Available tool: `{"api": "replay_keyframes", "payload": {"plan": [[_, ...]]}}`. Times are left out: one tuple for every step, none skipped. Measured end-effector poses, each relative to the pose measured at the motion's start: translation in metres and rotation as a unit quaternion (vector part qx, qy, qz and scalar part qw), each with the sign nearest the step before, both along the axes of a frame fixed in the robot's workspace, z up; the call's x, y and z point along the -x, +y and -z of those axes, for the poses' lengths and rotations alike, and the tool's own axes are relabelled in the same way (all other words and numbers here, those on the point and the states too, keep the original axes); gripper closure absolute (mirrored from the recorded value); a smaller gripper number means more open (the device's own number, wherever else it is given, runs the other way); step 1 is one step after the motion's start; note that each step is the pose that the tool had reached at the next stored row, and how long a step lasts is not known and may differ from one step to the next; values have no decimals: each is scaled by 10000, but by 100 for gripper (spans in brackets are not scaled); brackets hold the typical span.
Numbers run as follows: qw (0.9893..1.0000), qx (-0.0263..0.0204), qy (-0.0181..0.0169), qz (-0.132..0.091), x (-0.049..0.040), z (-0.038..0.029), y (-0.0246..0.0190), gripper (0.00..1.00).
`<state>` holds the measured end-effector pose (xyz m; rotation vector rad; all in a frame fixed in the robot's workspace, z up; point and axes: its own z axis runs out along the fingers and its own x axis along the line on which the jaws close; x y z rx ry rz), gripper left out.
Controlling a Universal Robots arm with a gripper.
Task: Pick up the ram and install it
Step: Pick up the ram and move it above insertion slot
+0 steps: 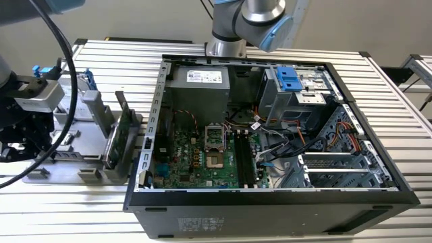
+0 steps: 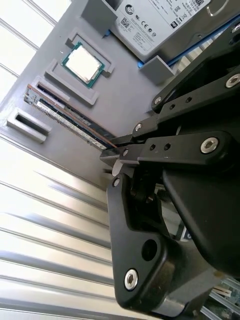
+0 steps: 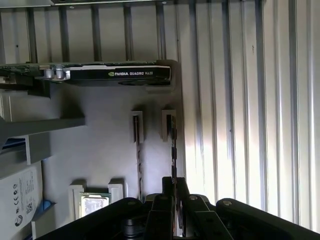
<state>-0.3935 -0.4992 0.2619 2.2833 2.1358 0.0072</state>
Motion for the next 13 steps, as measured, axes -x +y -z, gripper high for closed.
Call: {"api": "replay_keyframes", "payload": {"plan": [[10000, 1, 0, 0, 0, -11, 0, 100], [10000, 0, 0, 0, 0, -20, 0, 100], [10000, 0, 0, 0, 0, -30, 0, 100], [10000, 0, 0, 0, 0, -40, 0, 100], [10000, 0, 0, 0, 0, -50, 0, 100], [10000, 0, 0, 0, 0, -60, 0, 100], [10000, 0, 0, 0, 0, -70, 0, 100], [10000, 0, 0, 0, 0, -79, 0, 100], [10000, 0, 0, 0, 0, -88, 0, 100], [10000, 0, 0, 0, 0, -98, 0, 100], [10000, 0, 0, 0, 0, -107, 0, 100], [10000, 0, 0, 0, 0, -117, 0, 100], [10000, 0, 0, 0, 0, -126, 0, 100]]}}
